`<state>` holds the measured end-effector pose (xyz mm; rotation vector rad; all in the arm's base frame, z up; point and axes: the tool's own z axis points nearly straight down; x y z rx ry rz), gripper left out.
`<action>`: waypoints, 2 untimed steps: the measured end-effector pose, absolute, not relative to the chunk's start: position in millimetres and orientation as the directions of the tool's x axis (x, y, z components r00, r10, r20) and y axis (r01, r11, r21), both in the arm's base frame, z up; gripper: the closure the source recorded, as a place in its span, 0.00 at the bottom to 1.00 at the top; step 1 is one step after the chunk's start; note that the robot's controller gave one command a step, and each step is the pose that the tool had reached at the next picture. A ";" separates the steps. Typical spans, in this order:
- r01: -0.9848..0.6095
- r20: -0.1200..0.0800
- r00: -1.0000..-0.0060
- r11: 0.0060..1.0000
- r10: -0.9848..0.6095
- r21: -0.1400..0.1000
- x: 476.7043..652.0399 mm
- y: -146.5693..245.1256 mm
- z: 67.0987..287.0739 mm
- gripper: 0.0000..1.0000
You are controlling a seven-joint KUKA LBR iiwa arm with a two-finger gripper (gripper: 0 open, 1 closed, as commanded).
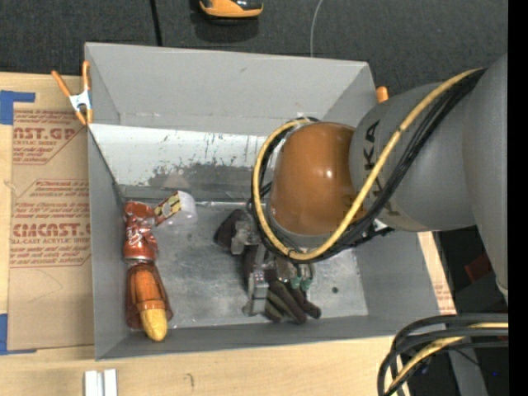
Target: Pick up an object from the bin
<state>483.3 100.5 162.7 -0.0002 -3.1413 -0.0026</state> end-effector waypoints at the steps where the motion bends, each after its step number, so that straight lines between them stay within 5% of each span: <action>1: 0.000 0.000 -1.000 1.000 0.000 0.002 483.3 100.5 162.7 0.00; 2: -0.078 -0.005 -0.997 0.997 -0.078 0.000 491.3 63.2 107.1 0.00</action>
Offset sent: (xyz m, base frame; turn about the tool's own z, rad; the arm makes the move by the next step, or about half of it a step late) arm 0.0108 -0.0627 -0.0927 -0.1207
